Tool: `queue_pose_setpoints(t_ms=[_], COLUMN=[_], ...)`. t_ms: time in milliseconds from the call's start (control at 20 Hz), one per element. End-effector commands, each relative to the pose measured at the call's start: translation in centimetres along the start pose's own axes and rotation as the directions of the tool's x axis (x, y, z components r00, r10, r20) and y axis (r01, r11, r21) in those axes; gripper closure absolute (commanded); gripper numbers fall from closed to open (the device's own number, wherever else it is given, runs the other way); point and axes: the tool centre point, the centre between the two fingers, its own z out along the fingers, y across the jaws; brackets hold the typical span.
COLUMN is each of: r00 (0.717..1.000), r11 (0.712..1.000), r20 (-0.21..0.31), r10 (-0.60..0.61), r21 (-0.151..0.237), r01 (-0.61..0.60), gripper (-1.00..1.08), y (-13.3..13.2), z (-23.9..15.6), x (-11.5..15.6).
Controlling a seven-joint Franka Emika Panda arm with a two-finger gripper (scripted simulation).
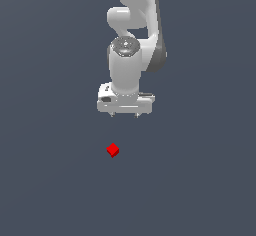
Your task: Lift up the red cube by 0.2 meters.
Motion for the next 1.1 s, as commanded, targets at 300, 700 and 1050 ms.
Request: queue_pose_setpoints(t_ms=[300,700,1050], r00=[1.000,0.994,0.969], r11=[1.000,0.994,0.969], r20=[0.000,-0.001,-0.003], r10=[-0.020,-0.108,-0.246], r21=[0.001,0.004,0.010], r01=[0.020,0.108,0.246], gripper=[-0.92,-0.92,-0.92], y=[0.2,1.2,2.5], z=[0.4,2.2,5.2], x=[0.2,0.9,2.3])
